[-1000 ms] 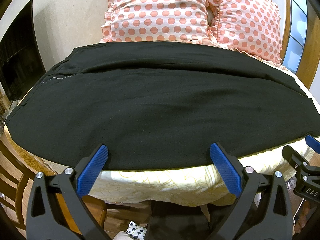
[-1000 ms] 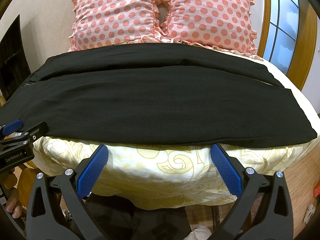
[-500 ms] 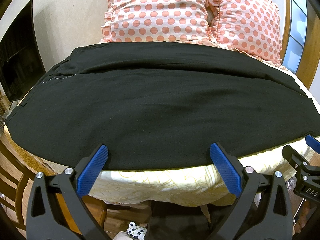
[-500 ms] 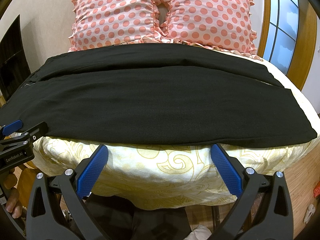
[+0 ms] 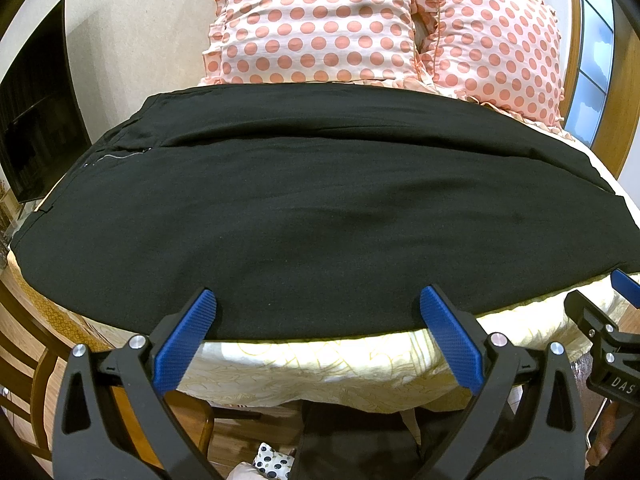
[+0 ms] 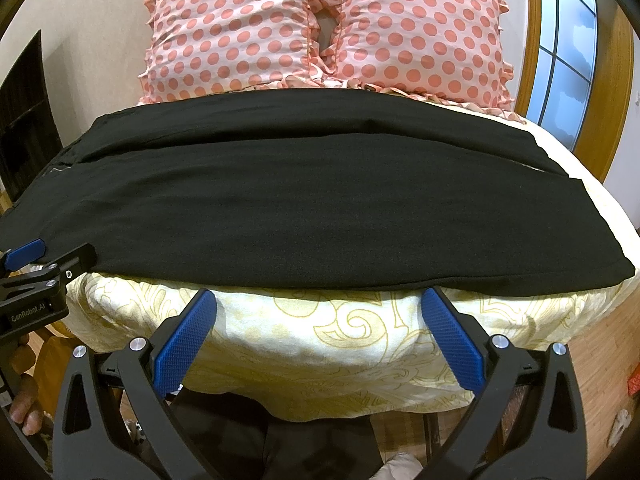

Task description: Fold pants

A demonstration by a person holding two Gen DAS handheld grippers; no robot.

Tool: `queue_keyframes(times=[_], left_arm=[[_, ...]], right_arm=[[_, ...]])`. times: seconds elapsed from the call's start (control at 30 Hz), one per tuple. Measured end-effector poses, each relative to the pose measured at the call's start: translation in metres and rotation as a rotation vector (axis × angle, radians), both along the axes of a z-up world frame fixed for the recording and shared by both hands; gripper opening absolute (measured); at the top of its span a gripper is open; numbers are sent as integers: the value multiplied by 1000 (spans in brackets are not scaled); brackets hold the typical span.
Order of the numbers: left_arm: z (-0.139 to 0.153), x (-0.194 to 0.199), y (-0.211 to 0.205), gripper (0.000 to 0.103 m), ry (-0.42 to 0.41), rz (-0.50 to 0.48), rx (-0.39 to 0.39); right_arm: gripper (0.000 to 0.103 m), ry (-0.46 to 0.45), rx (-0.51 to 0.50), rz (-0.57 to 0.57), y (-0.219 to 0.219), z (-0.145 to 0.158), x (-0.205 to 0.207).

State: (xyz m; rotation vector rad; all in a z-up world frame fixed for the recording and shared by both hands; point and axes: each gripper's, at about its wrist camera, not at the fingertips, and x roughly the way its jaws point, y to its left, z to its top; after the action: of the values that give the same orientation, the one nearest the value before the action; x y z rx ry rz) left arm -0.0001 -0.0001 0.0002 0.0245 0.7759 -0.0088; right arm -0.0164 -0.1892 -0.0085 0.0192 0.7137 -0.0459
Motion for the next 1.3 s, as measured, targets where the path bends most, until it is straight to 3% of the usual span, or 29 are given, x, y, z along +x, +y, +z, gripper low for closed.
queue_keyframes(times=[0.73, 0.87, 1.0, 1.07, 1.2, 1.3], left_arm=[[0, 0, 0, 101, -1, 1, 0], [0, -1, -2, 101, -16, 7, 2], [-1, -6, -4, 101, -24, 17, 3], [0, -2, -6, 101, -23, 12, 12], [6, -3, -1, 101, -43, -18, 44], [25, -2, 6, 101, -89, -40, 7]], right_arm=[[102, -13, 1, 3, -2, -2, -3], [102, -56, 0, 24, -3, -4, -7], [102, -40, 8, 59, -7, -1, -3], [102, -35, 35, 91, -12, 3, -2], [102, -44, 191, 129, -42, 28, 4], [102, -78, 259, 91, -74, 57, 17]])
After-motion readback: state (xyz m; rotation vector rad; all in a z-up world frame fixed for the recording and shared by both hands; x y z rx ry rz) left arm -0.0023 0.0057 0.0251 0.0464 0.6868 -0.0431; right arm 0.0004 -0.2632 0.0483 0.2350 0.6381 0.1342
